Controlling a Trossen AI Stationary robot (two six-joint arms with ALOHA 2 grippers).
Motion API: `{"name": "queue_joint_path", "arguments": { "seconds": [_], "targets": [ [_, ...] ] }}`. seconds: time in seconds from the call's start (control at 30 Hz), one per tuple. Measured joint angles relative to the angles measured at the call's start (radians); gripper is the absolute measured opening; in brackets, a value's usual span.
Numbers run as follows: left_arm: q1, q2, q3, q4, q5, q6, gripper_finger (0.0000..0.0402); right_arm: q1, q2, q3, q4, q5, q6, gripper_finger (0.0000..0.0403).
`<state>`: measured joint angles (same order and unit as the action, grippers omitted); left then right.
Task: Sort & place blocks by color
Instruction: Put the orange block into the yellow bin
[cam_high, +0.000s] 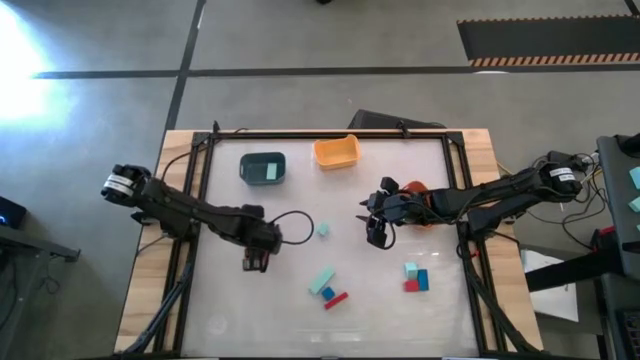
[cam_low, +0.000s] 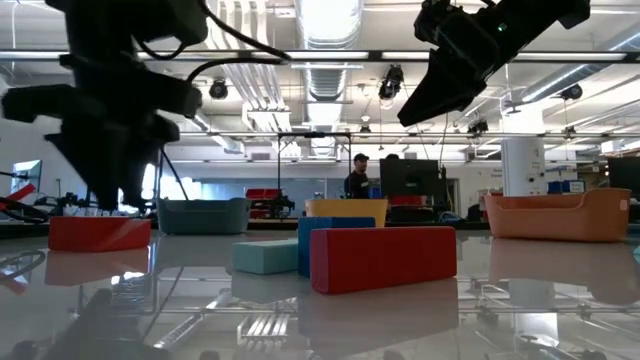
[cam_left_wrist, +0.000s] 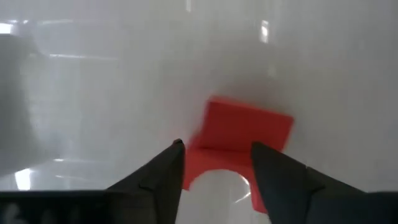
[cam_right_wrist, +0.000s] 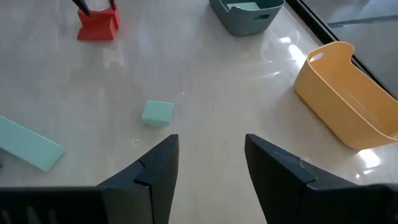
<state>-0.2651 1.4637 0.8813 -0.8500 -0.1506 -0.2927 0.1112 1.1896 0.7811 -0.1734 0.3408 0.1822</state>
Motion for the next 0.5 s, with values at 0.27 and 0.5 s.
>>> {"name": "queue_joint_path", "arguments": {
  "seconds": [0.27,0.5],
  "targets": [
    [-0.009,0.004,-0.024,0.084,0.009,0.029,0.0014,0.000,0.000,0.000,0.000,0.000,0.000,0.0176],
    [-0.009,0.016,-0.039,0.099,0.006,0.013,0.0012,0.000,0.000,0.000,0.000,0.001,0.000,0.0176]
  ]
}}
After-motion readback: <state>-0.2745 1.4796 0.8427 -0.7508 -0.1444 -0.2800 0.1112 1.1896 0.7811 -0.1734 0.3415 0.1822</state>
